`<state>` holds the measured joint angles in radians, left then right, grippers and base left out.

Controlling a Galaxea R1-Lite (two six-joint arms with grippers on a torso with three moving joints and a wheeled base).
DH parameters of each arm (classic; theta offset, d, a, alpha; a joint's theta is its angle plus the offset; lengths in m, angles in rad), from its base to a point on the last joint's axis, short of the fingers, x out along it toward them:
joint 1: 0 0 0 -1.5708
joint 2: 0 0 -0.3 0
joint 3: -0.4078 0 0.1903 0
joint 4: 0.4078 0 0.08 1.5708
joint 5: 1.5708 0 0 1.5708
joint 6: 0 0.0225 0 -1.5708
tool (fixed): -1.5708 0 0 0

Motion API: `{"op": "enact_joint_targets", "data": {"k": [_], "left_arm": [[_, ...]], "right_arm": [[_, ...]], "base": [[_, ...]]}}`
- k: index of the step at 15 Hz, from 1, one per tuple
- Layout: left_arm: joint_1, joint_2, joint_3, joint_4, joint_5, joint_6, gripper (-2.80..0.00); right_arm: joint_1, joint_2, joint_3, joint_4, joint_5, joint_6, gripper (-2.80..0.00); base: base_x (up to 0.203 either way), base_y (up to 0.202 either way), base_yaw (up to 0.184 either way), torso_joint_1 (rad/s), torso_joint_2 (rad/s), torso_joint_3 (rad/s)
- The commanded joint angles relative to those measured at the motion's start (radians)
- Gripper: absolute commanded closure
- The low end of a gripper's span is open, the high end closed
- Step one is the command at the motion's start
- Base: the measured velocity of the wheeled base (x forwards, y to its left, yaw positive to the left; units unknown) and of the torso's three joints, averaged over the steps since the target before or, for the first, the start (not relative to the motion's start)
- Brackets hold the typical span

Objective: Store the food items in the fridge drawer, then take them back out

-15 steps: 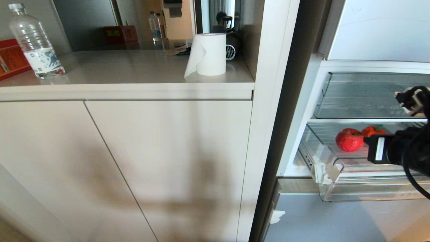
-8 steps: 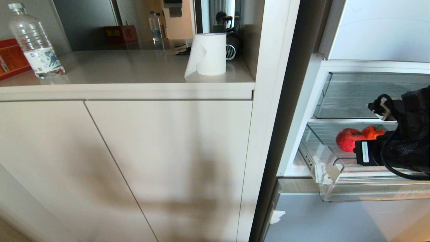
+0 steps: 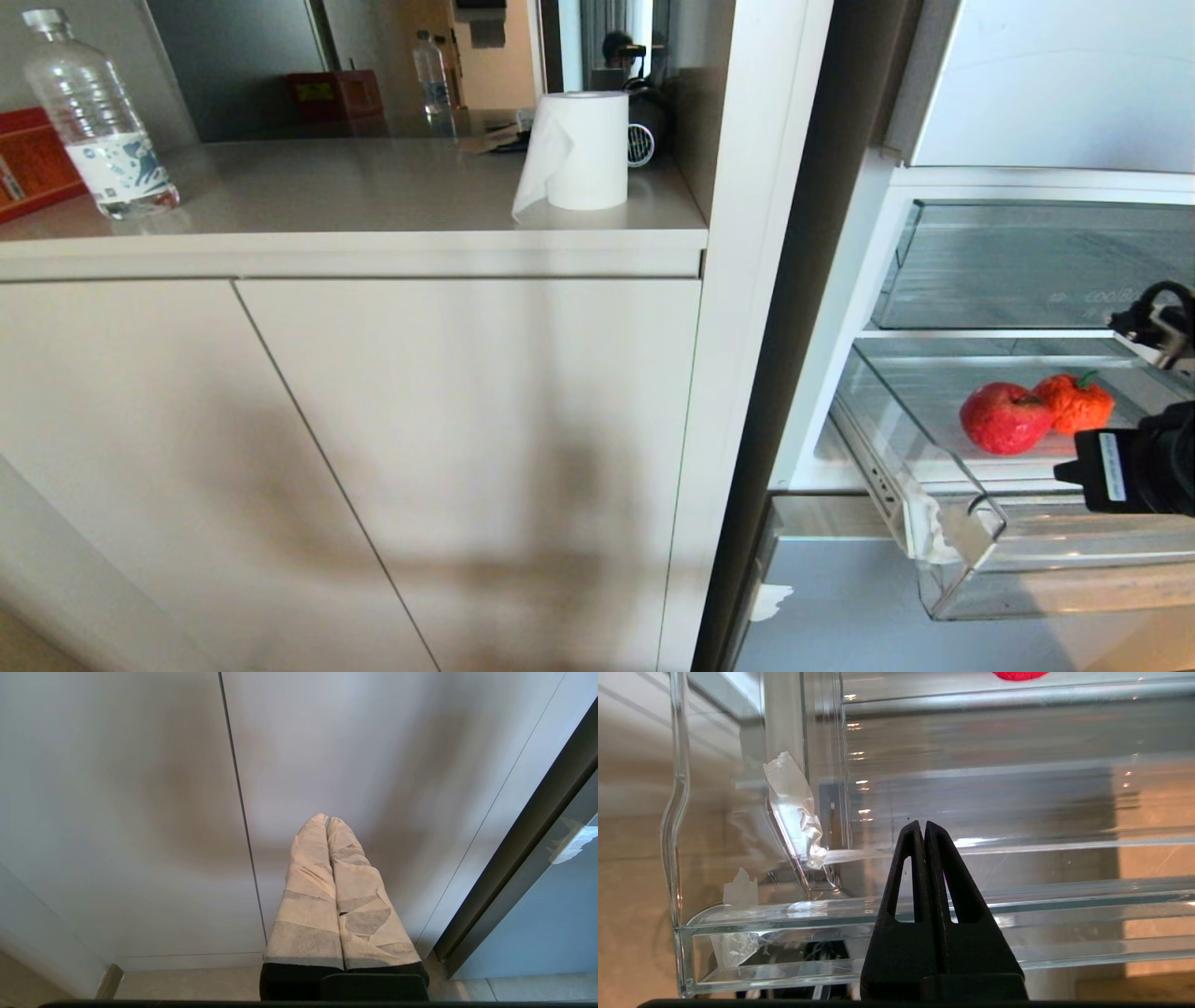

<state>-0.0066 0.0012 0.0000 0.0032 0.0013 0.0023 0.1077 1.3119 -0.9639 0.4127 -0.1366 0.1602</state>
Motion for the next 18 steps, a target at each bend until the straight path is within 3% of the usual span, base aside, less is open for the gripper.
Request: {"op": "enact_joint_targets", "data": {"k": [1,6,13,18], "left_arm": [[0.000,0.000,0.000,0.000,0.000,0.001,0.00],[0.000,0.000,0.000,0.000,0.000,0.000,0.00],[0.000,0.000,0.000,0.000,0.000,0.001,0.00],[0.000,0.000,0.000,0.000,0.000,-0.001,0.00]], "right_arm": [[-0.022,-0.057,0.006,0.014,0.020,0.003,0.00],[-0.051,-0.011,0.019,0.006,0.028,0.000,0.00],[-0.053,-0.201,0.128,0.005,0.023,-0.026,0.00],[-0.089,0.043,0.093,-0.193,-0.030,-0.023,0.00]], "base": [[0.000,0.000,0.000,0.000,0.00,0.000],[0.000,0.000,0.000,0.000,0.00,0.000],[0.000,0.000,0.000,0.000,0.00,0.000],[0.000,0.000,0.000,0.000,0.00,0.000]]}}
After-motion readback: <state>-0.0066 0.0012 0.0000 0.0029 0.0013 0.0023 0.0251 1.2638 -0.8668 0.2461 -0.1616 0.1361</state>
